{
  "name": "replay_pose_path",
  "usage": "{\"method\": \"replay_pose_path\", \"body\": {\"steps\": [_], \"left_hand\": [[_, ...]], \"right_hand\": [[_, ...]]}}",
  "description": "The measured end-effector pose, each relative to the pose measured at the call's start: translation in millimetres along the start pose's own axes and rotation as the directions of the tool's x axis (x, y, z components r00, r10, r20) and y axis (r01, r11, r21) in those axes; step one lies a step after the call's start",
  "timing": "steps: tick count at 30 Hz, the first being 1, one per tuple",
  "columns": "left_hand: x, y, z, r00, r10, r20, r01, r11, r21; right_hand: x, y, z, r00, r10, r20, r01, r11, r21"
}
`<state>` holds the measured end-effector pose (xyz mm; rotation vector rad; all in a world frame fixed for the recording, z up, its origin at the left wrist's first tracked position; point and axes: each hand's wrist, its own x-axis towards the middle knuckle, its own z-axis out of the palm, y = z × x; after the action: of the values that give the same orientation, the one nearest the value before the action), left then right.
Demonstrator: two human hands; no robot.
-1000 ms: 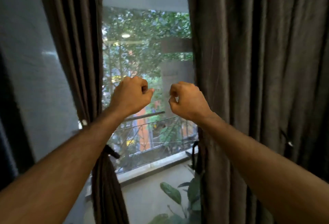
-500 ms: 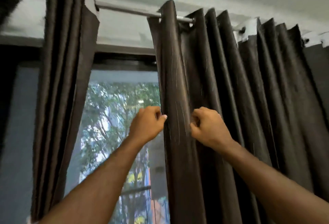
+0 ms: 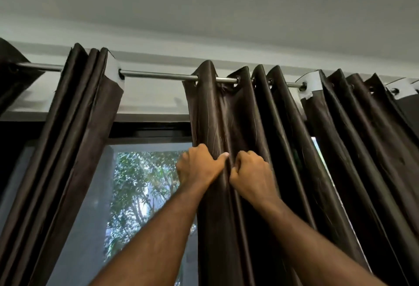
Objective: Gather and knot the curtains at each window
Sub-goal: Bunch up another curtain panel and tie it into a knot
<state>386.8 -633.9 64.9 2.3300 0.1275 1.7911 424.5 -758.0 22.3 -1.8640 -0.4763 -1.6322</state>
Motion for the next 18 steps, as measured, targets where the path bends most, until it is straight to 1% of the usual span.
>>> {"method": "replay_pose_path", "body": {"steps": [4,7,10,12,14,15,16,18], "left_hand": [[12,9,14,0.999,0.0,0.038,-0.001,0.999,0.046],[13,5,21,1.0,0.013,0.025,-0.015,0.998,0.066],[17,-34,19,0.997,-0.081,-0.017,0.082,0.996,0.038],[26,-74,8,0.981,-0.178,-0.08,0.179,0.984,0.003],[35,-113,-9,0.958,-0.257,-0.125,0.254,0.966,-0.038],[40,-128,-16,0.954,-0.269,-0.13,0.26,0.962,-0.079],[43,-139,-19,0.96,-0.249,-0.127,0.236,0.966,-0.108],[40,-147,-19,0.978,-0.168,-0.123,0.15,0.978,-0.141]], "right_hand": [[17,14,5,0.998,0.004,-0.057,-0.007,0.999,-0.047],[27,23,9,0.997,0.025,-0.069,-0.031,0.995,-0.092],[39,35,9,0.993,0.092,-0.073,-0.105,0.976,-0.189],[46,44,7,0.985,0.17,-0.023,-0.171,0.965,-0.2],[51,52,8,0.969,0.241,0.058,-0.228,0.958,-0.173],[54,55,8,0.958,0.264,0.11,-0.247,0.958,-0.145],[56,58,9,0.944,0.284,0.166,-0.272,0.958,-0.094],[58,63,14,0.913,0.305,0.27,-0.32,0.947,0.01]]}}
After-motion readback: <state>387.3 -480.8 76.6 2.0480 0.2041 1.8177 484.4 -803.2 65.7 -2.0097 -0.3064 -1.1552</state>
